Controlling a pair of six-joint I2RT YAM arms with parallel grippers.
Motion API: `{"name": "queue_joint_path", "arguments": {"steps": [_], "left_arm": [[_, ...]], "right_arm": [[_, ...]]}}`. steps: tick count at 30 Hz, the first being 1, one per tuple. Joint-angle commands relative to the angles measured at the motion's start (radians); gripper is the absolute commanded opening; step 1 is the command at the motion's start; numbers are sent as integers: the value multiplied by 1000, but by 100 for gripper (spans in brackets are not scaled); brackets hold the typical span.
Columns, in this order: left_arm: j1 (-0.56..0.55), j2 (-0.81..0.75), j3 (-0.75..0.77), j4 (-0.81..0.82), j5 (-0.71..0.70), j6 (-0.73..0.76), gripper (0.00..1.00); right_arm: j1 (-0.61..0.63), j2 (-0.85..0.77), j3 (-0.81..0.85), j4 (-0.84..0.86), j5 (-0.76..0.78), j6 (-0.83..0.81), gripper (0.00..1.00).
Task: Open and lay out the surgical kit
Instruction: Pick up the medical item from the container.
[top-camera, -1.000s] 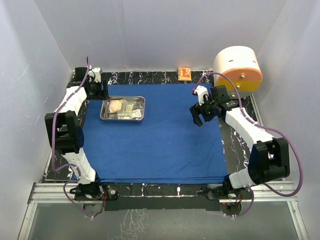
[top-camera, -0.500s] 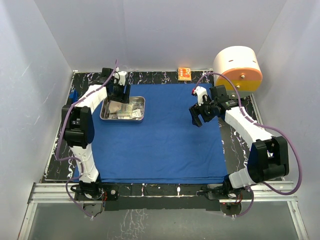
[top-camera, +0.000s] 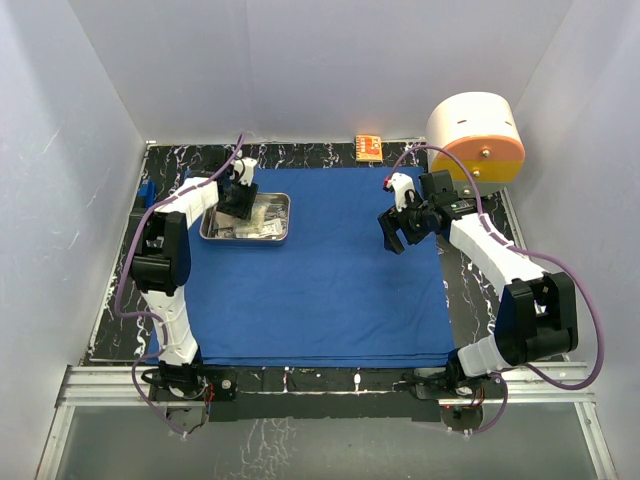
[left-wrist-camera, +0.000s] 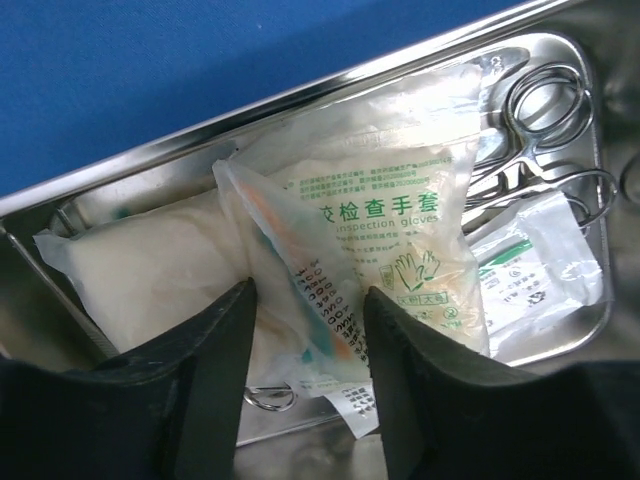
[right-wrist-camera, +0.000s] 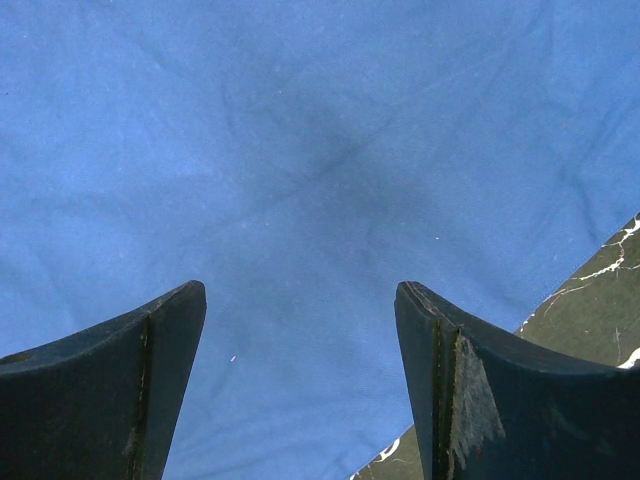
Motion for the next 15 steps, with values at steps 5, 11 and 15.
{"name": "queue_joint_path", "arguments": {"steps": [5,11,15], "left_arm": [[-1,-22,-28,-12,-30,15,33],[-1,-64,-14,-27,-4,18,19],[-1,-95,3,-48,-4,22,16]], "right_arm": [[-5,5,15,18,-20,-2,75],[-5,17,30,8,0,-17,74],[-5,14,32,4,15,-36,74]]}}
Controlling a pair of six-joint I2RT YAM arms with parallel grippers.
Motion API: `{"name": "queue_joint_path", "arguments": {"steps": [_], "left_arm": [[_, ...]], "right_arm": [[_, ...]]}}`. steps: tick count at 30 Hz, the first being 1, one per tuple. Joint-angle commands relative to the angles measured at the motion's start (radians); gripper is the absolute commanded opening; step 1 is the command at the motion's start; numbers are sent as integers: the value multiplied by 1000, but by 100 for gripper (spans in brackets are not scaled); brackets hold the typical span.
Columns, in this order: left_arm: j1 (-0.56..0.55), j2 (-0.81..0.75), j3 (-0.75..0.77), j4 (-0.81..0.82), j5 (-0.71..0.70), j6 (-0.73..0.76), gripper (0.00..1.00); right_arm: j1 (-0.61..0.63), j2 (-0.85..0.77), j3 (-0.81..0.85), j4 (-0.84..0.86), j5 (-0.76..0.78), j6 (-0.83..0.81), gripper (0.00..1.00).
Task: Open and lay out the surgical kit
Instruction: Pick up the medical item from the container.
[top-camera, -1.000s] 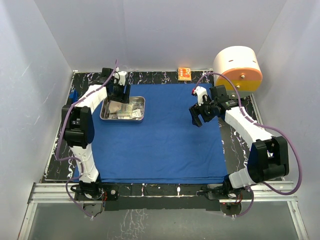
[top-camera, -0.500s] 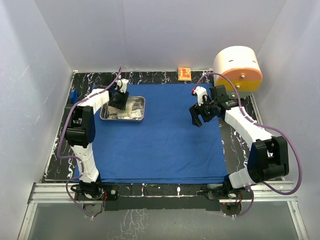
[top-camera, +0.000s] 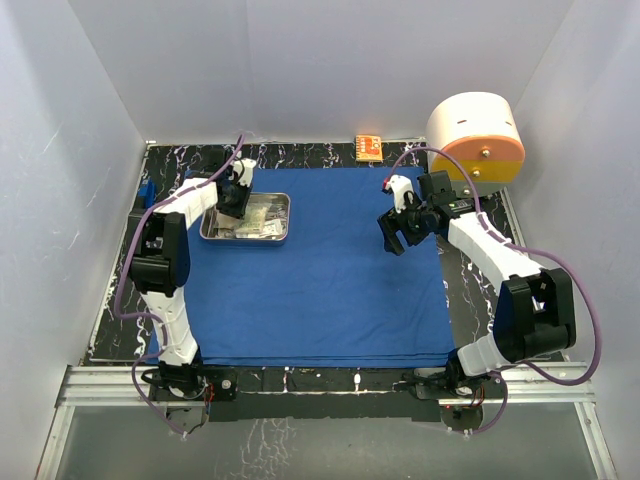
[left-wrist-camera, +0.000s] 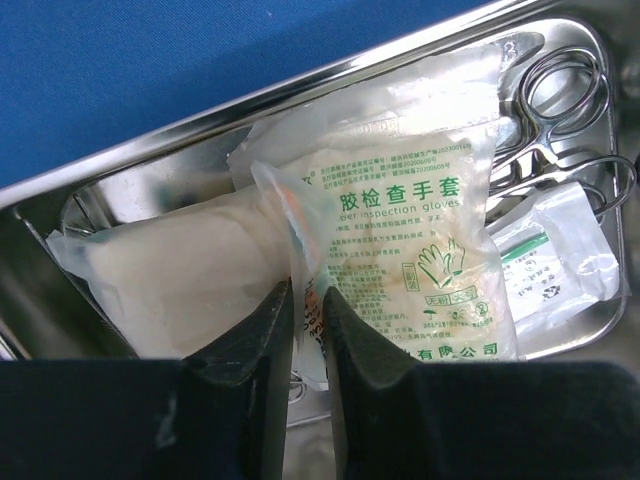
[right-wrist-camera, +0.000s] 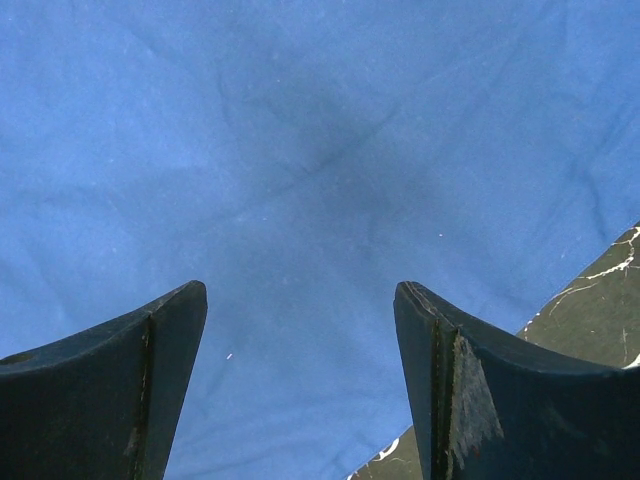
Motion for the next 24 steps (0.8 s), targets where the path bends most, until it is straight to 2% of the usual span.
{"name": "queue_joint_path", "arguments": {"steps": [1,9,15,20,24], "left_arm": [[-1,-99,21,-57,16,8,16],[-1,-155,37,-89,0,46,7],[-1,-192,74,-144,58,99,0],[-1,-243,143,-247,286,182,0],[-1,-268,203,-345,515,196,0]], "right_arm": [[-5,-7,34,11,18,-34,74],[-1,12,67,6,-4,-35,73],[20,30,105,5,-20,-41,73],[60,70,205,10,-63,-40,73],[74,105,294,50,-179,-12,73]]}}
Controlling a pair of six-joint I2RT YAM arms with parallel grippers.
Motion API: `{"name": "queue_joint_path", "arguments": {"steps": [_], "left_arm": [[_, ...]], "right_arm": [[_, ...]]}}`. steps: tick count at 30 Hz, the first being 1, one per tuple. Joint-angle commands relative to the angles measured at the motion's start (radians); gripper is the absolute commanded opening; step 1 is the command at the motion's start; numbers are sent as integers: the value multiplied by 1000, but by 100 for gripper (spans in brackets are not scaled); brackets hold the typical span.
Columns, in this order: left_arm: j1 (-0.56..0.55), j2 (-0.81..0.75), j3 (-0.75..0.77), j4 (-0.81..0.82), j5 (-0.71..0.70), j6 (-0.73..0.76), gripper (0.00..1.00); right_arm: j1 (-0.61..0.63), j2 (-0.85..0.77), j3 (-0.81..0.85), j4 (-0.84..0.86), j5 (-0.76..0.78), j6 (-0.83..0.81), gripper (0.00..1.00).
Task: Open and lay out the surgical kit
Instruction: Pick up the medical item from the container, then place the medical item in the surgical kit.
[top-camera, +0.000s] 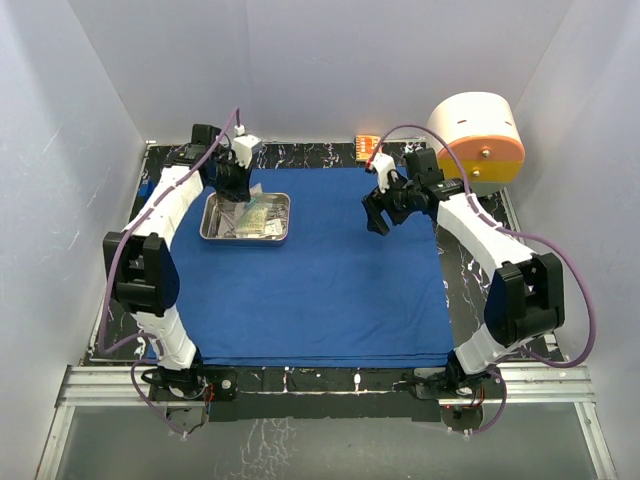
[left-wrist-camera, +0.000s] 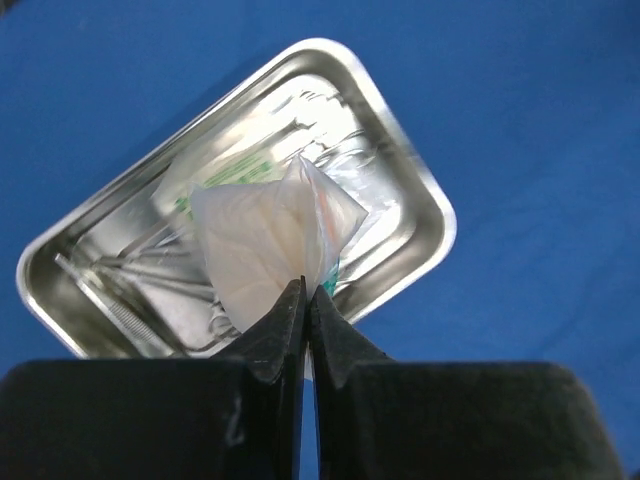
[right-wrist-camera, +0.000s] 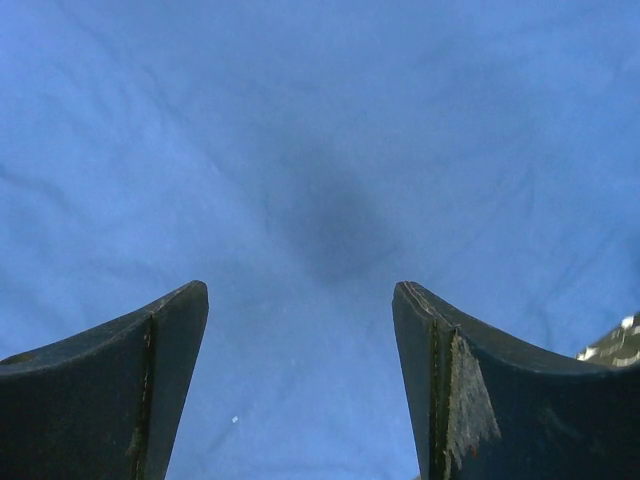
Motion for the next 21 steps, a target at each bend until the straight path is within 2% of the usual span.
{"name": "queue_joint_path", "arguments": {"steps": [1,5,11,15,19,21], "left_arm": [[-3,-100,94,-140,349,47,0],[-23,-99,116,-205,592,69,0],[-102,-83,120,-278,813,115,0],[-146,-63,123,-279,872,101,0],[-190,-46,121,-276,892,94,0],[-207,-40,118,-277,892,95,0]], "right_arm": [[18,11,115,85,-176,24,72],[40,-11,115,209,-342,45,71],[62,23,176,246,-544,42,74],[84,41,204,215,-676,13,76],[108,46,192,215,-702,6,76],[115,49,190,195,-726,-12,73]]}}
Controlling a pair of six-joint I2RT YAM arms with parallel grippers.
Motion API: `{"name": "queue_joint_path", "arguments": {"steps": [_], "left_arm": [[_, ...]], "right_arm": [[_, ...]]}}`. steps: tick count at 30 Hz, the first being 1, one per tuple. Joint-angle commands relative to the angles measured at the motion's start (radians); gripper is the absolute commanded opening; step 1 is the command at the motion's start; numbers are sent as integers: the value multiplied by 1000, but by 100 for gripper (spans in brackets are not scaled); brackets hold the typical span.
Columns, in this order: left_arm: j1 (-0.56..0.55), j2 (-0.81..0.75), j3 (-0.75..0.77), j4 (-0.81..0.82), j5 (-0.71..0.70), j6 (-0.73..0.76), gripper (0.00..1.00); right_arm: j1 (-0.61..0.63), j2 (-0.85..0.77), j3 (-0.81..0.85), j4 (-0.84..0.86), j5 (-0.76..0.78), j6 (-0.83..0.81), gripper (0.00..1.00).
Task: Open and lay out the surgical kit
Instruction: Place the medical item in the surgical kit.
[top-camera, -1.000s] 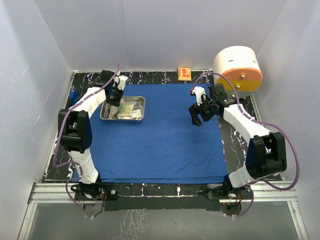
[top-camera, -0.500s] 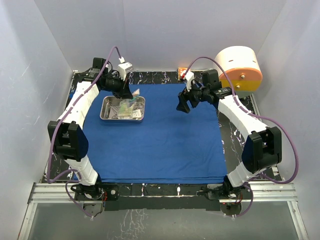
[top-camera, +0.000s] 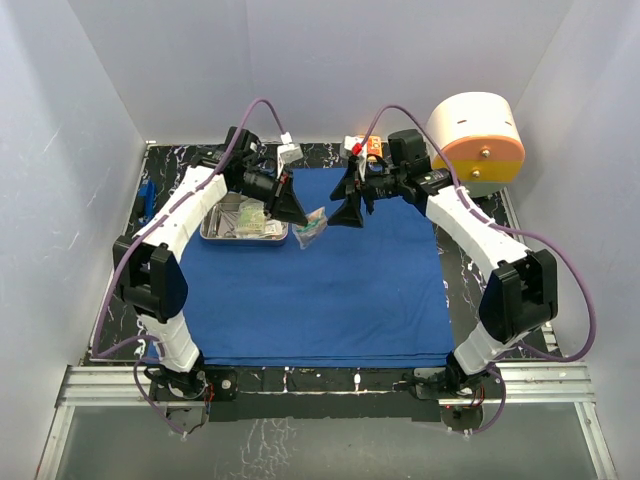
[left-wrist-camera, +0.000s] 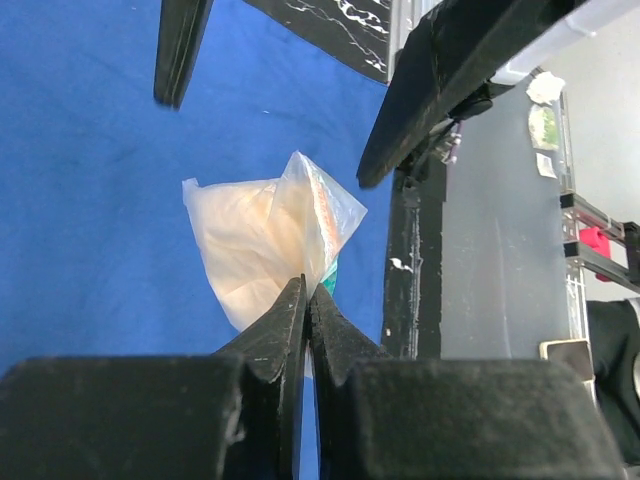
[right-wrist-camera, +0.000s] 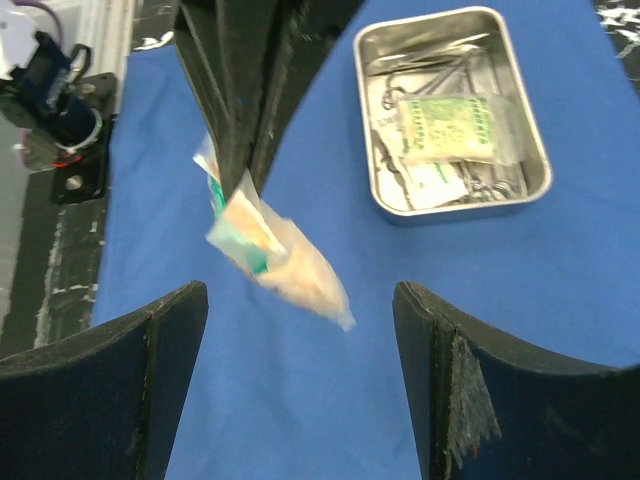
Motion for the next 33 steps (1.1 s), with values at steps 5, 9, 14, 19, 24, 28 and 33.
{"name": "queue_joint_path", "arguments": {"steps": [5,9,14,19,24,28,33], "left_arm": [[-57,16,18,-24,72,7,0],[-73,30,14,-30,64,10,0],[-80,38,18,-33,48,13,0],[-81,35,11,-30,40,15,1],[-81,15,-1,-22,-4,16,33],[-80,-19,-6,-17,-90,22,50],[-80,-47,-34,21,-177,6,62]], "right_arm": [[30,5,20,-83,-141,-121,53],[33,3,-3,-80,-166,-124,34],[34,5,-9,-103,-188,-129,20],[33,11,-17,-152,-198,-146,0],[23,-4,-32,-307,-133,-219,0],[-49,-50,-114,-420,-76,-230,0],[-192,-153,-269,-503,43,-223,0]]}}
